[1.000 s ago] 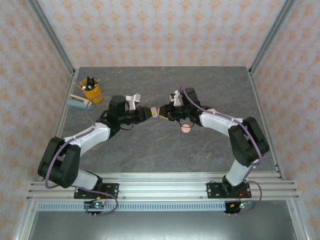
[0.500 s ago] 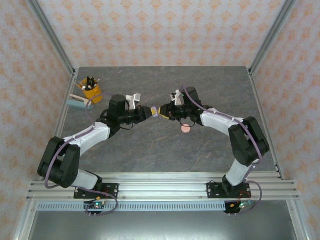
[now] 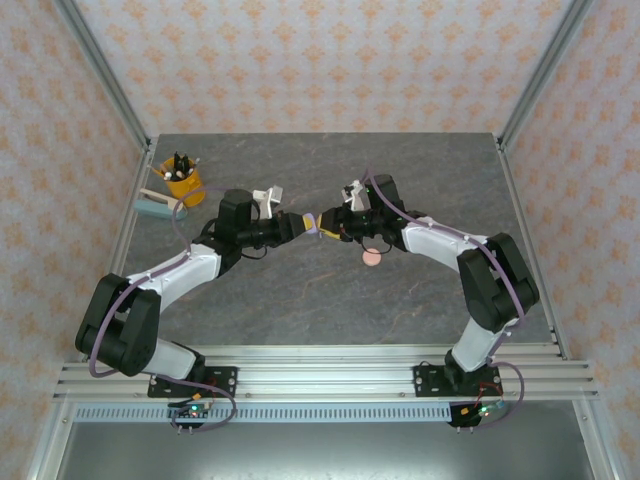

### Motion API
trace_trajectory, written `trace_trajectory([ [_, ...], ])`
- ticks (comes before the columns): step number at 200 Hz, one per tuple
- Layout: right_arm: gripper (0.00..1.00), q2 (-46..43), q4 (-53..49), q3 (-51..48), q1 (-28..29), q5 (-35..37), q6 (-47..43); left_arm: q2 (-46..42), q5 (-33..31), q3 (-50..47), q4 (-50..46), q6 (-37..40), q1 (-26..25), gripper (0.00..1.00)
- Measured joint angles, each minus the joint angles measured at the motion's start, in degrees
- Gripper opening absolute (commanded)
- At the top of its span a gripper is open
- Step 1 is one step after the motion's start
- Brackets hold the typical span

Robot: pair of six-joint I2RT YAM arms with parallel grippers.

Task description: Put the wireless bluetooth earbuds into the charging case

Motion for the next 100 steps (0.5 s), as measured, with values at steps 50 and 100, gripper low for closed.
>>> trace_trajectory([
  [50, 0.25, 0.04, -0.35, 0.02, -0.55, -2.40, -1.64, 0.00, -0.35, 0.00, 0.00, -0.04, -0.31, 0.09],
  [100, 0.24, 0.04, -4.26, 0.04, -1.03, -4.31, -6.56, 1.27, 1.55, 0.00, 0.02, -0.44, -0.68, 0.09],
])
